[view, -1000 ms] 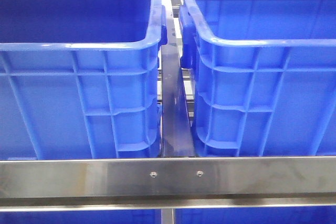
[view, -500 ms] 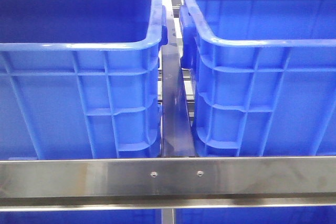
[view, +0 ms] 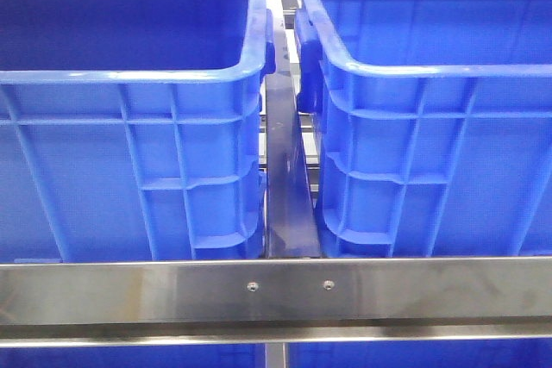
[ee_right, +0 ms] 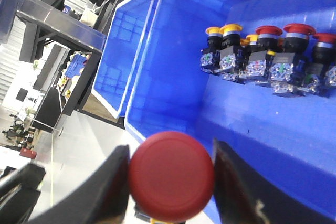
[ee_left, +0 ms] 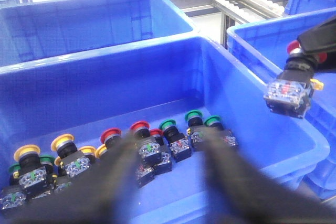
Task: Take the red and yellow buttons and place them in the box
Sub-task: 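Open the left gripper and move it back over the button bin, then carry the red button with the right gripper down into the empty bin, then open the right gripper to release the red button in the bin, then lower the left gripper toward a yellow-cap button in the bin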
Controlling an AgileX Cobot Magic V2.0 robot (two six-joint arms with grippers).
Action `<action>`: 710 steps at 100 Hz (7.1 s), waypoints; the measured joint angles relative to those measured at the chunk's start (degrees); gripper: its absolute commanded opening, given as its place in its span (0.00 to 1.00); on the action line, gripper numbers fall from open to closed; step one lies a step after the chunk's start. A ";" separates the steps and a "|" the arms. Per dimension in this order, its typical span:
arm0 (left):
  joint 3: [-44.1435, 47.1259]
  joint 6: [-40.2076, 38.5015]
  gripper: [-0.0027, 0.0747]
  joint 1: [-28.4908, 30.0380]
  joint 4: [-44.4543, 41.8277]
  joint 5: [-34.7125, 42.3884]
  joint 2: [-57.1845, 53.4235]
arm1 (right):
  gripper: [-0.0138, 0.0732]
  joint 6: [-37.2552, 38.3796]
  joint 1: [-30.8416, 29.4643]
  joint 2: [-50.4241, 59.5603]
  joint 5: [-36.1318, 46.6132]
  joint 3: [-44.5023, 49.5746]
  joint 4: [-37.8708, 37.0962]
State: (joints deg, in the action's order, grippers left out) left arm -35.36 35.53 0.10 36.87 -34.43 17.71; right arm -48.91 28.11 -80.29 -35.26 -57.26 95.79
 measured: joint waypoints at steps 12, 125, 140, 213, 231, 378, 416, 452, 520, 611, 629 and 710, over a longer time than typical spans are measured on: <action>0.25 0.00 0.01 0.00 0.00 0.04 0.00 | 0.29 0.00 0.00 0.00 0.66 0.00 0.10; 0.25 -0.10 0.01 0.00 0.00 0.26 0.00 | 0.29 -0.13 -31.71 -20.93 6.46 -6.21 6.19; 0.25 -0.10 0.01 0.00 0.00 0.26 0.00 | 0.29 -0.13 -31.71 -25.68 6.46 -9.89 6.88; 0.25 -0.10 0.01 0.00 0.00 0.26 0.00 | 0.30 -0.25 -31.71 -31.18 11.98 -12.57 7.81; 0.25 -0.10 0.01 0.00 0.00 0.26 0.00 | 0.44 -0.25 -31.71 -31.18 12.12 -12.57 7.92; 0.25 -0.10 0.01 0.00 0.00 0.26 0.00 | 0.77 -9.64 -31.71 -22.26 16.98 -11.54 7.81; 0.25 -0.10 0.01 0.00 0.00 0.26 0.00 | 0.77 -28.49 -26.59 -4.77 25.91 -1.19 6.64; 0.25 -0.10 0.01 0.00 0.00 0.30 0.00 | 0.77 -40.30 -15.17 11.12 41.40 8.23 6.99; 0.25 -0.10 0.01 0.00 0.00 0.30 0.00 | 0.76 -40.52 -14.85 48.37 43.38 32.04 7.20; 0.25 -0.10 0.55 0.00 0.00 0.30 0.00 | 0.08 -40.52 -14.85 53.19 43.49 34.97 6.99; 0.25 -0.10 0.63 0.00 0.00 0.99 0.14 | 0.08 -40.52 -14.85 53.19 43.49 34.97 6.99; -29.18 -15.38 0.63 2.70 -10.39 -1.73 53.40 | 0.08 -40.52 -14.85 53.19 43.49 34.97 6.99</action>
State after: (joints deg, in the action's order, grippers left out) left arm -64.54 20.15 2.81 26.48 -36.16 71.11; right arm -89.43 13.26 -27.10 8.23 -22.28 102.78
